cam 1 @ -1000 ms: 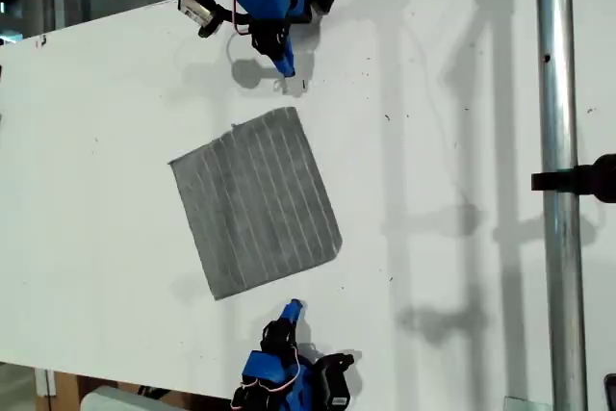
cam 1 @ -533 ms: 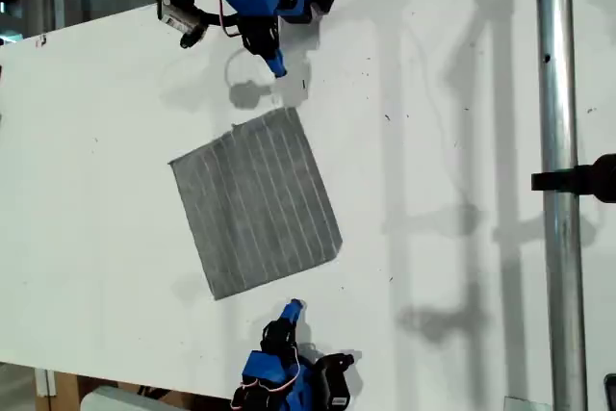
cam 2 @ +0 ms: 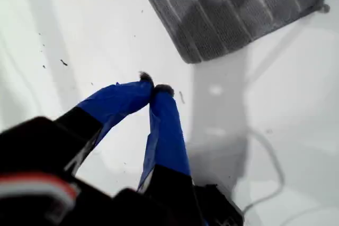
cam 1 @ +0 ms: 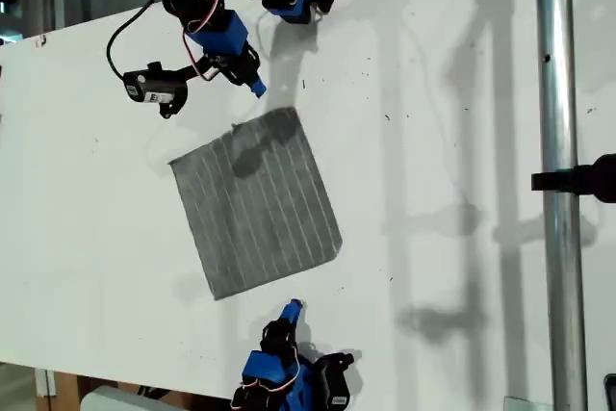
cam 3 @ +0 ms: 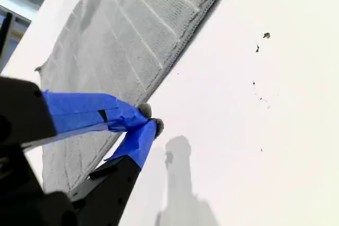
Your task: Grasp corners of a towel and fold twice.
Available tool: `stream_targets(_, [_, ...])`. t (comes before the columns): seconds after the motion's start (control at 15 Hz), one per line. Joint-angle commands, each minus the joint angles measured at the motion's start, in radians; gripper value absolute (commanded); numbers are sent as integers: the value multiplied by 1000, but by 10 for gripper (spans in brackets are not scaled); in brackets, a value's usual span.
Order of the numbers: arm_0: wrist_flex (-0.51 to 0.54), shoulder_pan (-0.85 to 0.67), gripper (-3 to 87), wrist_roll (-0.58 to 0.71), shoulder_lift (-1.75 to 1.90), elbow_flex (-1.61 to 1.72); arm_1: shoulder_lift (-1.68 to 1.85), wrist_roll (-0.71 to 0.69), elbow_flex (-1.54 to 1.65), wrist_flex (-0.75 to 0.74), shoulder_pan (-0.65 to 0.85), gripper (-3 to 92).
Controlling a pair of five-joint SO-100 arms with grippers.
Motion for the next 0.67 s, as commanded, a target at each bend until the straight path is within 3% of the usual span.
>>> stream_targets(0.0, [6, -9, -21, -14, -2, 5, -60, -92, -155, 38, 37, 216])
stream_targets(0.13, [6, -9, -21, -15, -2, 5, -83, -133, -190, 54, 72, 337])
stream_targets(0.33, [6, -11, -21, -12, -2, 5, -149, -153, -150, 3, 89, 366])
stream_targets(0.6, [8, -6, -21, -11, -2, 5, -262, -170, 103, -239, 112, 364])
